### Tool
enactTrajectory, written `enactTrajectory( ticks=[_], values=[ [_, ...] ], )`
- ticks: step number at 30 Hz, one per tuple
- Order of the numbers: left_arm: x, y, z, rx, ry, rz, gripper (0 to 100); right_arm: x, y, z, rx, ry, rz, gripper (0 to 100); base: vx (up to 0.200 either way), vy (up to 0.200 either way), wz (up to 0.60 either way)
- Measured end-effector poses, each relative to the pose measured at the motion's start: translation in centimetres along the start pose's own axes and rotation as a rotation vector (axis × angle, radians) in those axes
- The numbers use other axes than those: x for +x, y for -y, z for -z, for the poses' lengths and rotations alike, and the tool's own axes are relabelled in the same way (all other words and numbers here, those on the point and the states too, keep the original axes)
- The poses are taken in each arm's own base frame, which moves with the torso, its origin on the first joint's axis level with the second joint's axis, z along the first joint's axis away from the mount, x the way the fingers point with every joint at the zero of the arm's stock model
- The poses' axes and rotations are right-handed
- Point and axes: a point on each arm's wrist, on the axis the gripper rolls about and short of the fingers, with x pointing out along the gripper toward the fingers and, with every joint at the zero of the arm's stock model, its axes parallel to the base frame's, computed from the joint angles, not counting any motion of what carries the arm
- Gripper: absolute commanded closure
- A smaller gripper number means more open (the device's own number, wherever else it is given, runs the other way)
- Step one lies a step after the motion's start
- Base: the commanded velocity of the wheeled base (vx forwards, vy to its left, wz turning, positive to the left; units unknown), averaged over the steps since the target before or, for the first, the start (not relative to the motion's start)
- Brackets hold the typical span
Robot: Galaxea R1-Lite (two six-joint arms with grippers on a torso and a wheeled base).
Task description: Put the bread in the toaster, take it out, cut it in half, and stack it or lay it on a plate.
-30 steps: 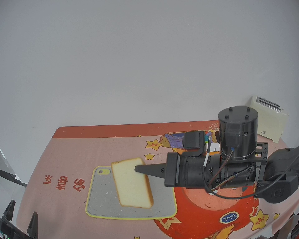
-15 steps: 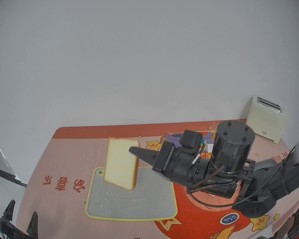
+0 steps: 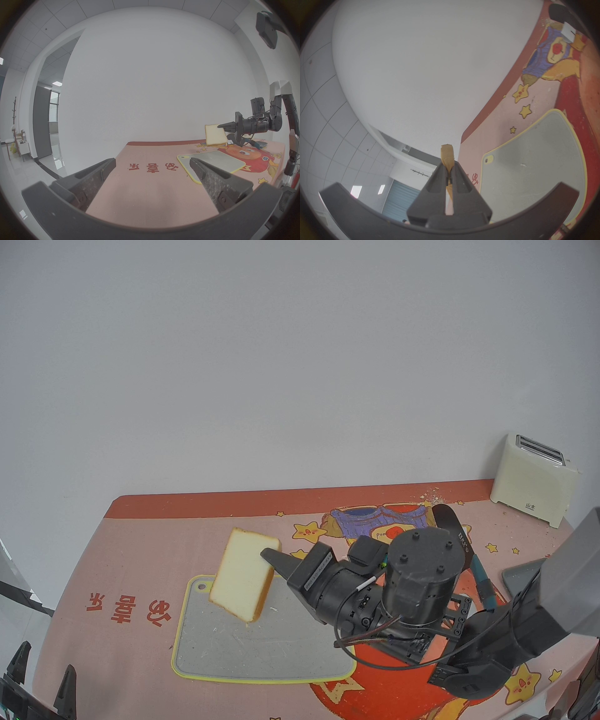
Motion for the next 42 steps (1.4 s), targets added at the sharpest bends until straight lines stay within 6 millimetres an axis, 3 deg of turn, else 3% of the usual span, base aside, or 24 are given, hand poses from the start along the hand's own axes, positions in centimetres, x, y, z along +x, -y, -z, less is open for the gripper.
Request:
enactTrajectory(
  ticks=[12,20,32,33,42],
  values=[
    [0.0,0.0,0.0,0.0,0.0,0.0,0,1.0,3.8,1.5,0.031,0.05,0.071,100,0.0,0.0,0.0],
    [0.0,0.0,0.0,0.0,0.0,0.0,0,0.4,6.2,2.1,0.019,0.032,0.156,100,0.0,0.0,0.0],
    [0.0,0.0,0.0,-0.001,0.0,0.0,0,-0.3,7.1,2.4,0.008,0.017,0.194,100,0.0,0.0,0.0],
    [0.0,0.0,0.0,-0.001,0.0,0.0,0,-0.3,7.2,2.4,0.006,0.016,0.198,0,0.0,0.0,0.0],
    [0.0,0.0,0.0,-0.001,0.0,0.0,0,-1.3,7.1,2.1,0.002,0.013,0.213,0,0.0,0.0,0.0]
  ],
)
